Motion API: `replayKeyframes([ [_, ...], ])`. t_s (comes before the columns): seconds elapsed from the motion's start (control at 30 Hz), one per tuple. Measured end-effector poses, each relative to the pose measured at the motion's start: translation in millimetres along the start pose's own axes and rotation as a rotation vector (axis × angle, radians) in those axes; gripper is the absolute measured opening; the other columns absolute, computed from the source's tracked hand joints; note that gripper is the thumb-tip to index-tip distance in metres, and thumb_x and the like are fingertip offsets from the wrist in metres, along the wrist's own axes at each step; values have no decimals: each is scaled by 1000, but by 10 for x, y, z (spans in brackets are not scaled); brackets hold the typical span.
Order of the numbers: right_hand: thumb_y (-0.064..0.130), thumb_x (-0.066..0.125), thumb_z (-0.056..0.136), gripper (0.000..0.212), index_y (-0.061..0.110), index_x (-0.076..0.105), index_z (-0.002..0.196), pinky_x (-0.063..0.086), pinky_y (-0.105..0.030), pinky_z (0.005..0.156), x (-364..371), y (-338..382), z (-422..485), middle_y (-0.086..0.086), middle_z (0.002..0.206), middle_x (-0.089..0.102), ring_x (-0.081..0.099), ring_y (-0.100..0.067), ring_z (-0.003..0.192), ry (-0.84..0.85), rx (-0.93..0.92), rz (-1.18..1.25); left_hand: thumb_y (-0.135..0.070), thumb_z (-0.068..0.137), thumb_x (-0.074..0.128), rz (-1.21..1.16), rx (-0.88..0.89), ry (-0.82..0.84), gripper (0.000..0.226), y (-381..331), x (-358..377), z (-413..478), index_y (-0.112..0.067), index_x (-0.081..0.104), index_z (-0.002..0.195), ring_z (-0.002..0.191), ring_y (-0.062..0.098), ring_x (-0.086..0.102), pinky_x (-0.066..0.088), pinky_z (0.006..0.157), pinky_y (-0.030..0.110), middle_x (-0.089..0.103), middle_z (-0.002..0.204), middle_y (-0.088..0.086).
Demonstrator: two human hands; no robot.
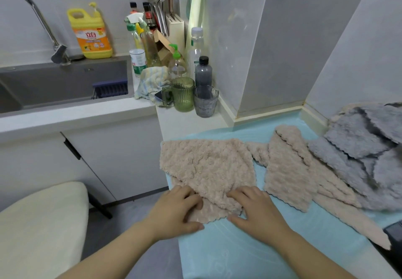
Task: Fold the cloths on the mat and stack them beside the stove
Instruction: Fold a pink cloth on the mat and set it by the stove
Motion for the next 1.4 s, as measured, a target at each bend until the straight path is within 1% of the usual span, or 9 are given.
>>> replayKeyframes([
  [0.27, 27, 43, 79, 47, 23, 58, 123, 30, -23, 88, -32, 9, -17, 9, 117, 60, 52, -16, 109, 21, -14, -10, -29, 63, 40, 278, 39, -104, 18, -167, -46, 27, -28, 58, 65, 56, 9, 53, 34, 48, 16, 54, 62, -13],
  [0.37, 16, 49, 71, 33, 21, 68, 98, 45, -25, 78, -40, -10, -18, 10, 93, 67, 60, -16, 89, -12, -6, -33, -28, 64, 34, 164, -79, -107, 16, -136, -163, 21, -25, 49, 70, 58, 14, 52, 30, 50, 22, 50, 60, -10],
  [0.47, 13, 45, 85, 27, 18, 66, 100, 36, -19, 78, -167, 32, 13, 8, 92, 64, 57, -15, 90, -60, 36, 4, -28, 79, 31, -77, -227, -73, 7, -59, -318, 8, -24, 35, 82, 60, 17, 40, 26, 53, 26, 44, 66, -6],
  [0.7, 16, 51, 86, 25, 39, 57, 77, 41, -21, 62, -416, 99, 112, 9, 77, 62, 53, -7, 68, 229, 228, 459, -21, 85, 63, -492, -316, 55, 11, 16, -676, 5, -26, 53, 83, 64, 0, 48, 37, 59, 12, 59, 71, -23],
  [0.87, 31, 67, 81, 9, 26, 65, 73, 36, -17, 59, -505, 125, 145, 12, 64, 51, 44, 1, 57, 541, 163, 473, -37, 74, 77, -420, -328, 403, 27, 81, -766, -26, -42, 53, 83, 78, -7, 51, 36, 65, 3, 51, 84, -31],
  [1.0, 33, 74, 76, 17, 33, 57, 74, 31, -12, 54, -573, 45, 157, 15, 64, 43, 41, 2, 58, 663, 164, 379, -28, 76, 77, -500, -381, 376, 20, 178, -826, -13, -36, 59, 82, 71, -10, 56, 38, 64, 3, 57, 79, -24],
  [1.17, 22, 71, 80, 28, 24, 48, 63, 29, -16, 51, -696, -110, 242, 9, 62, 42, 40, -4, 57, 469, 265, 372, -28, 83, 69, -683, -533, 138, 9, 357, -916, 85, -23, 69, 91, 94, 12, 62, 46, 82, 20, 68, 98, -4],
  [1.3, 20, 62, 87, 5, 23, 62, 91, 39, -20, 68, -727, -156, 434, 6, 96, 59, 54, -12, 92, 122, 398, 441, -23, 90, 61, -801, -673, -34, 16, 451, -906, 203, -9, 65, 96, 84, 17, 59, 45, 72, 22, 65, 93, 5],
  [1.4, 19, 59, 89, 21, 18, 61, 110, 34, -20, 81, -676, -135, 573, 7, 109, 55, 48, -9, 100, 36, 441, 405, -18, 92, 57, -846, -751, -149, 13, 551, -865, 276, -7, 63, 96, 79, 19, 56, 45, 68, 27, 63, 89, 8],
])
Point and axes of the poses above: each hand's wrist, its own z-axis towards the middle knuckle, its own x-axis out of the palm, y = z × x, the point moved 1 cm from there along z, towards the middle knuckle
